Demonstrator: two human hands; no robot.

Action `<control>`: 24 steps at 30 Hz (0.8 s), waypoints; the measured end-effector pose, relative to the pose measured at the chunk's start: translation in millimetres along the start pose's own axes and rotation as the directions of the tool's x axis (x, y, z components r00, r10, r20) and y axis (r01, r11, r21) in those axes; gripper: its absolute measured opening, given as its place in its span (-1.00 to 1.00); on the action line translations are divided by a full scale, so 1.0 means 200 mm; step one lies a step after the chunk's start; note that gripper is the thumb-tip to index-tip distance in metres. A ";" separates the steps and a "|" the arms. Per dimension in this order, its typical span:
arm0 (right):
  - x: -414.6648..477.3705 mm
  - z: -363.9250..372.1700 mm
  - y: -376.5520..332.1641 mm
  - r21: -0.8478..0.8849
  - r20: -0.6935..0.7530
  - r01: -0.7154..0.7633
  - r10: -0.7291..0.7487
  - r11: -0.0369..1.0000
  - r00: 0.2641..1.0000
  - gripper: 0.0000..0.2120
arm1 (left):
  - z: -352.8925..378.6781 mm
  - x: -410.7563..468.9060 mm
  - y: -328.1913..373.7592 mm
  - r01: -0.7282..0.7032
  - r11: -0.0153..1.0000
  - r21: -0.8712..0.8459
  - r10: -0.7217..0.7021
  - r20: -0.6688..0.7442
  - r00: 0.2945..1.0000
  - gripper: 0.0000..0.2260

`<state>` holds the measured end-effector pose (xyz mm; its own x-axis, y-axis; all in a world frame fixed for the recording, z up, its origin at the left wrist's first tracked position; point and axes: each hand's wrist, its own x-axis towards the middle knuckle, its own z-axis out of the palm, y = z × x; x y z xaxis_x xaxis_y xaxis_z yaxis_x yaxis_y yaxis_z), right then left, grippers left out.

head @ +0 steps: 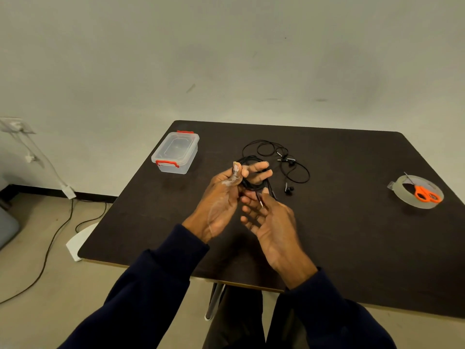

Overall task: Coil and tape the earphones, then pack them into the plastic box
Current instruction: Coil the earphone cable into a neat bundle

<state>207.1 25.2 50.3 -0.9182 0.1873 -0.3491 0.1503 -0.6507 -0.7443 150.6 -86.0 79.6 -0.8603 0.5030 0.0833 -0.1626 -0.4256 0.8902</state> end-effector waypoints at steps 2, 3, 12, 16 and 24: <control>0.00 -0.02 0.00 -0.037 0.028 0.005 -0.003 0.999 1.000 -0.71 | -0.02 0.02 0.00 0.018 0.999 -0.027 -0.018 0.009 1.000 -0.69; -0.01 -0.03 0.00 -0.053 0.038 0.013 -0.011 0.999 0.999 -0.74 | -0.03 0.02 -0.01 0.025 0.999 -0.041 -0.025 0.012 1.000 -0.70; 0.04 -0.02 -0.02 0.161 0.006 -0.060 0.060 0.985 0.998 -0.76 | -0.08 0.06 -0.07 0.085 0.984 -0.154 -0.065 0.131 0.989 -0.71; 0.07 0.00 -0.01 0.361 -0.037 -0.084 0.104 0.929 0.994 -0.68 | -0.08 0.06 -0.08 0.075 0.989 -0.131 -0.058 0.133 0.989 -0.69; 0.06 0.02 -0.01 0.331 -0.108 -0.020 0.059 0.943 0.992 -0.94 | -0.08 0.05 -0.10 0.053 0.993 -0.105 -0.042 0.100 0.994 -0.79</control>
<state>195.4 25.9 49.5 -0.8625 0.2270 -0.4522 0.0387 -0.8615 -0.5064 137.4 -83.7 55.6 -0.7998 0.5935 0.0900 -0.2579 -0.4750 0.8413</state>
